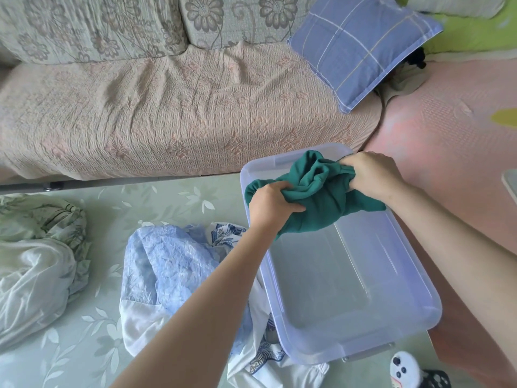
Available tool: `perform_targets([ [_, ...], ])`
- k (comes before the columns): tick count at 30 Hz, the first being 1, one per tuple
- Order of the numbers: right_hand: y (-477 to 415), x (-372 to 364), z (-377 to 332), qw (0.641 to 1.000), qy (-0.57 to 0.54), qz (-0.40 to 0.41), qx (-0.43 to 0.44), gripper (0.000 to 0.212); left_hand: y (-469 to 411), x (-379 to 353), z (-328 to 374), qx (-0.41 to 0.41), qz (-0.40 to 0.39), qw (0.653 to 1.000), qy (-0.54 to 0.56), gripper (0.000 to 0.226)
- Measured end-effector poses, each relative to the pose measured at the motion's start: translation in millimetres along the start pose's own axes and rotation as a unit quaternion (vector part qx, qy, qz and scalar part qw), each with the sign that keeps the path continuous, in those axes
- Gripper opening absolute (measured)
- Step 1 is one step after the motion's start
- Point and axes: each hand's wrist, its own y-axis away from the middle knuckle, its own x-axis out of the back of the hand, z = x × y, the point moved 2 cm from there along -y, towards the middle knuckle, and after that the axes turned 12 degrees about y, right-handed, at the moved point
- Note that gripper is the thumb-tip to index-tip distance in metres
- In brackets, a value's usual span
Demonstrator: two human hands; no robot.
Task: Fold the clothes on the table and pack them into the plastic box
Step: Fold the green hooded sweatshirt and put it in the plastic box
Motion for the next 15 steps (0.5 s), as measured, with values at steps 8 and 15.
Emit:
perform_targets([
  [8, -12.1, -29.3, -10.4, 0.995, 0.044, -0.036, 0.082, 0.035, -7.6, -19.2, -19.2, -0.038, -0.052, 0.976, -0.207, 0.031],
  [15, -7.2, -63.1, -9.6, 0.991, 0.031, -0.006, 0.132, 0.040, -10.8, -25.9, -30.4, -0.078, -0.040, 0.936, -0.342, 0.031],
])
